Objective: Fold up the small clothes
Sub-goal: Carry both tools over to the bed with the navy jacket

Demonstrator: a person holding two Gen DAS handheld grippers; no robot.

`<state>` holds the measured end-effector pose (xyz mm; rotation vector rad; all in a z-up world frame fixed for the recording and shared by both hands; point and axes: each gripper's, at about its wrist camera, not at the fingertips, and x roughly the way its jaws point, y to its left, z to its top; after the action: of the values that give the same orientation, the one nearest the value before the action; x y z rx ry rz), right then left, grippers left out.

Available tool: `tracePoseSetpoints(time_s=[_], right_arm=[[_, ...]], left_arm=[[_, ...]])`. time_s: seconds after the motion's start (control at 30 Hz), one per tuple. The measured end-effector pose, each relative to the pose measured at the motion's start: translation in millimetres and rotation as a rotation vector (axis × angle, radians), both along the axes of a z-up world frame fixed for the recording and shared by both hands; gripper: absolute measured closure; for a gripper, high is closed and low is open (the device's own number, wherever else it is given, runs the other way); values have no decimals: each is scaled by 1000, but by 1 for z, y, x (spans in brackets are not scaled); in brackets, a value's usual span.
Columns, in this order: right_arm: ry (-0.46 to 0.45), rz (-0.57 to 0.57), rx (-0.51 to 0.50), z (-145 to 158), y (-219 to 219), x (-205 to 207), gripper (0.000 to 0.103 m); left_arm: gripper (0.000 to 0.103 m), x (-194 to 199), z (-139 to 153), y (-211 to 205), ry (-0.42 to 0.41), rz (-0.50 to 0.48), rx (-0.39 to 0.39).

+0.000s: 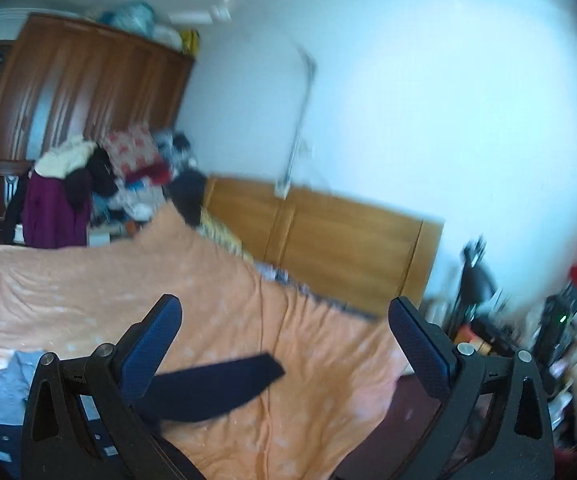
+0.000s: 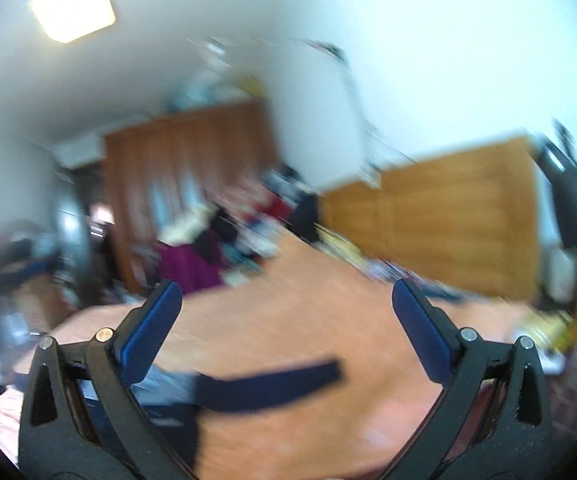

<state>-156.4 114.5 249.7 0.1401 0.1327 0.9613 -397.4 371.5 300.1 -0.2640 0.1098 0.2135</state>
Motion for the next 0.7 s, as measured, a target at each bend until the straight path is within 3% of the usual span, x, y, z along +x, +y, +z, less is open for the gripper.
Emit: tracePoseSetpoints(time_s=[0.17, 0.3, 0.43, 0.57, 0.7], right_arm=[[-38, 171, 117, 35, 11, -35, 0], [-88, 263, 148, 64, 24, -71, 0], [-110, 340, 178, 93, 34, -101, 0], [-118, 396, 178, 105, 50, -122, 0], [-101, 455, 149, 98, 68, -139, 0]], left_arm=[[0, -101, 35, -15, -116, -13, 4], [0, -153, 62, -17, -165, 87, 90], [0, -218, 100, -9, -250, 146, 118], [0, -296, 133, 5, -412, 118, 43], [0, -342, 148, 2, -428, 143, 40]])
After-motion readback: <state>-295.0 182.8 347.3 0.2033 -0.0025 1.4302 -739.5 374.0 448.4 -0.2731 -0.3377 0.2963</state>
